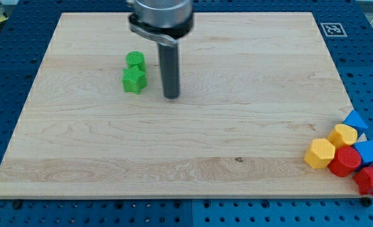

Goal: Push the red star to the bottom center

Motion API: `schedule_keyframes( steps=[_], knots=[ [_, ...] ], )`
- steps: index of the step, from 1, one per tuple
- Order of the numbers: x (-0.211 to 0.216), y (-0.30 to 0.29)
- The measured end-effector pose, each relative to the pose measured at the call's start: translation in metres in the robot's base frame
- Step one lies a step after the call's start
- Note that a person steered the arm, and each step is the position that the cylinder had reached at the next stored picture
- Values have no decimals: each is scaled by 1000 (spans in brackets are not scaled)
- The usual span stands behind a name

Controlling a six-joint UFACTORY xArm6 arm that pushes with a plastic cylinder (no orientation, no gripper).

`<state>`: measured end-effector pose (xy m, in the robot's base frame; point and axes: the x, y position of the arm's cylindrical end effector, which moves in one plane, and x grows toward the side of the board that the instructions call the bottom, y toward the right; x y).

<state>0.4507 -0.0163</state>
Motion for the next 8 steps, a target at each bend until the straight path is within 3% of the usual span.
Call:
schedule_keyframes(
  steps=[2, 3, 5, 7, 8],
  knots=[
    [106, 45],
    [87, 61],
    [73, 167],
    [22, 220],
    [4, 276]
  ],
)
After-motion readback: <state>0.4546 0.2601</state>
